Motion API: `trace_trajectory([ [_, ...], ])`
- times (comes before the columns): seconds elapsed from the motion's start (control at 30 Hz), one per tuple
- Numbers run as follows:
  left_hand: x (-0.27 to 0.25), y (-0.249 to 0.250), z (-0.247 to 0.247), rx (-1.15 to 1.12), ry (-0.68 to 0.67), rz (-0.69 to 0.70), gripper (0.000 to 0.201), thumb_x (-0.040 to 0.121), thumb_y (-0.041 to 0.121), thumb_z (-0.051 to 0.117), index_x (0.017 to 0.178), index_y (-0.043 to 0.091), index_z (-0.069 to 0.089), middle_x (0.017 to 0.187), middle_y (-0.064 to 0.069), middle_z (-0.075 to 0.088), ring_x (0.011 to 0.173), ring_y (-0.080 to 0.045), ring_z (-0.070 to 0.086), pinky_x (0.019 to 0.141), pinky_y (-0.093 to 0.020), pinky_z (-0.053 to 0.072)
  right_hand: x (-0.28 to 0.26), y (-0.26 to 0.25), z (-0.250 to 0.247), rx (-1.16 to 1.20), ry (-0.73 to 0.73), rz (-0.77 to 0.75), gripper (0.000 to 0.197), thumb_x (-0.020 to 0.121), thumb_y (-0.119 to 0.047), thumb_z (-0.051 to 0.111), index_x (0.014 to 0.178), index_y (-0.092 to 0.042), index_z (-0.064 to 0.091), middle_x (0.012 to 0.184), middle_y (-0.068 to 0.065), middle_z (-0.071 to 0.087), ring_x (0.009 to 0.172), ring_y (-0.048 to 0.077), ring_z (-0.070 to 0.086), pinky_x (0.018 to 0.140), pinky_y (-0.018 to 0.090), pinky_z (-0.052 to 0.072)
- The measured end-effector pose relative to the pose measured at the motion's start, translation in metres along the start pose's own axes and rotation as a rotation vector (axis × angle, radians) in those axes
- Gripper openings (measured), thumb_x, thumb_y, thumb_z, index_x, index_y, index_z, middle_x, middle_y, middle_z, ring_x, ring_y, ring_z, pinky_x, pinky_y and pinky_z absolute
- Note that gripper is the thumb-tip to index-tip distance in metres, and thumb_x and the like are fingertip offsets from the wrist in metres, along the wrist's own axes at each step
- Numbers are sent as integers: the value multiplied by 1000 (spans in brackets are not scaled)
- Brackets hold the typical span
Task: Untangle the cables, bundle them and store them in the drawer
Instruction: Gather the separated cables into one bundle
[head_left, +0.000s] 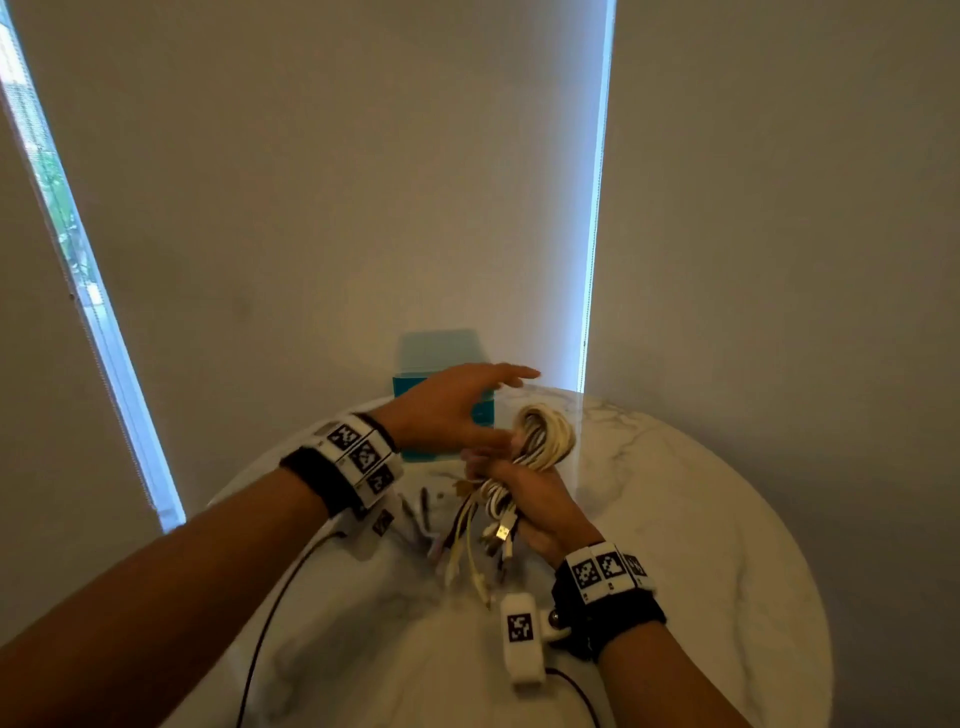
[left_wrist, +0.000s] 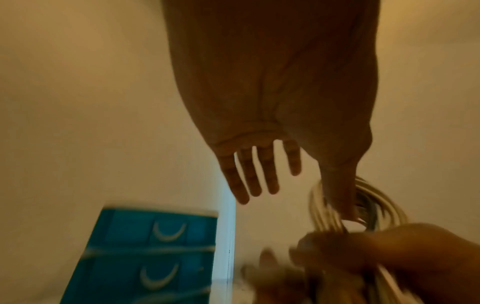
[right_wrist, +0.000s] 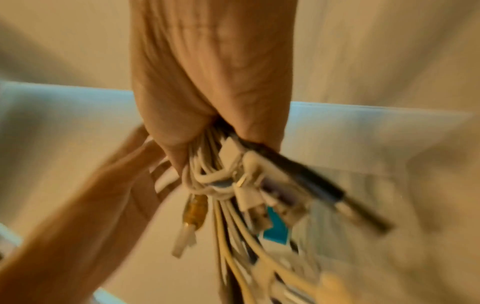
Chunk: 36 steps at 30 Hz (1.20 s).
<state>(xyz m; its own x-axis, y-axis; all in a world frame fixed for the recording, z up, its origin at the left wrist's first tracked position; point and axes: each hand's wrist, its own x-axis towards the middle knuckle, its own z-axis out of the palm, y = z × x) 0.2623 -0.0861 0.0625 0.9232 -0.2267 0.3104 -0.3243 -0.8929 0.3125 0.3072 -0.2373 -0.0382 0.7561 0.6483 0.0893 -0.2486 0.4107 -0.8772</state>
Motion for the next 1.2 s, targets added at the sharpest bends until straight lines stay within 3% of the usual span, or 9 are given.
trace_trajectory([
  [0.07,-9,-8,20,-254,-26,-184,75,95,62,67,159,40,35,154,7,51,137,-13,55,112,-37,52,1,-6,-8,102,64,-74,20,97,6,65,113,1,76,111,23,77,98,31,76,80,40,66],
  [0.17,-14,-16,58,-405,-170,-212,55,104,66,49,153,43,40,152,9,55,136,-7,57,117,-41,49,2,-10,-17,135,143,-113,23,99,-2,67,120,-2,76,115,21,79,106,33,78,77,37,65],
  [0.27,-13,-13,78,-407,-165,-295,76,95,89,31,151,42,51,146,8,64,132,-9,61,118,-45,47,3,-13,-25,92,175,-126,24,102,-12,68,125,-10,74,106,8,83,96,23,81,72,35,65],
  [0.33,-11,-6,82,-399,-156,-322,80,97,84,23,137,32,68,129,5,75,116,-10,70,110,-39,52,6,-14,-31,62,181,-129,23,103,-18,67,125,-15,75,103,-3,84,92,14,81,70,30,64],
  [0.5,-7,-7,84,-403,-183,-366,76,100,79,24,104,26,79,79,3,74,69,-9,68,73,-24,55,17,-9,-45,-72,202,-112,43,87,-46,83,126,-29,79,134,-1,74,123,17,70,102,50,60],
  [0.63,-12,-25,86,-319,-116,-393,74,96,84,32,85,25,76,58,4,58,52,-6,55,68,-26,51,21,-6,-47,-231,206,-202,32,95,-43,77,122,-28,81,126,-1,78,122,17,71,107,54,57],
  [0.9,-23,-43,91,-865,-41,-489,74,98,78,47,108,10,75,63,7,44,56,-9,39,56,-23,37,27,-3,-30,-404,367,-324,25,97,-40,77,93,-15,81,91,6,83,90,23,80,87,48,64],
  [1.03,-22,-43,91,-831,-65,-512,64,100,75,47,121,20,72,72,3,53,59,-9,42,55,-23,38,28,-5,-28,-497,420,-352,32,94,-45,78,80,-15,78,75,4,79,67,13,75,68,30,58],
  [1.2,-21,-33,99,-758,131,-501,52,104,64,52,108,17,73,75,-3,64,61,-13,52,58,-25,44,32,-5,-21,-615,550,-412,38,90,-52,79,77,-16,75,70,0,77,65,10,73,68,28,58],
])
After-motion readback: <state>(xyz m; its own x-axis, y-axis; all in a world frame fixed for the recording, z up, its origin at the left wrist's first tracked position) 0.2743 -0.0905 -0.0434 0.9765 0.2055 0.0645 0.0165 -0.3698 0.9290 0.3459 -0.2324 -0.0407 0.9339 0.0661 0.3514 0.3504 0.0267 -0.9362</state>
